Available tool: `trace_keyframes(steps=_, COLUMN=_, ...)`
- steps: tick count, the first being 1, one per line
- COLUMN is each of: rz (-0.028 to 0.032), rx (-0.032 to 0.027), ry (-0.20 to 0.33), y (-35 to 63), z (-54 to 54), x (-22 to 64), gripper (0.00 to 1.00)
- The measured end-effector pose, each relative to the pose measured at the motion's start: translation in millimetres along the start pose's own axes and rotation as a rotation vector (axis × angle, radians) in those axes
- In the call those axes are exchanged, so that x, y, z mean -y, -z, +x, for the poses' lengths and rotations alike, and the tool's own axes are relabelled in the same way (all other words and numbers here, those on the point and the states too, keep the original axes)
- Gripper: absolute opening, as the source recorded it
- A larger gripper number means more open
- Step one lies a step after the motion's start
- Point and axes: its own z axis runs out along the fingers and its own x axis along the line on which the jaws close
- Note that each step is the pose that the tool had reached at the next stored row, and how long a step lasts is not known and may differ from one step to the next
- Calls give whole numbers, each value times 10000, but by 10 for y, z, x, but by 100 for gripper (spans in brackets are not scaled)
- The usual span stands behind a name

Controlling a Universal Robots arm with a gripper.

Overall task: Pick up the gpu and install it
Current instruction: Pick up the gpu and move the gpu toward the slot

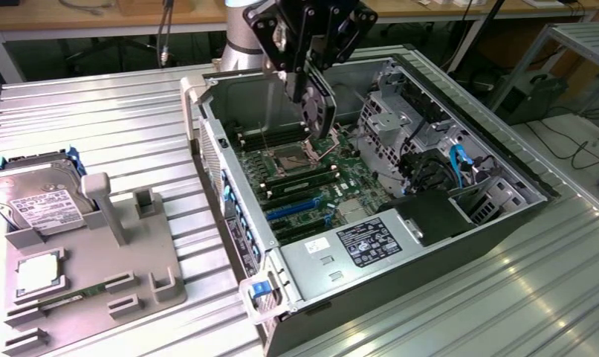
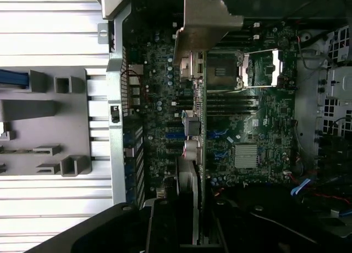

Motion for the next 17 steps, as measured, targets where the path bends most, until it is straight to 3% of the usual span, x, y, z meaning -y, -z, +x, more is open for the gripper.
trace_keyframes(steps=17, rz=0, rx=0, ry=-1, y=-5, z=-199, x=-2, gripper=28)
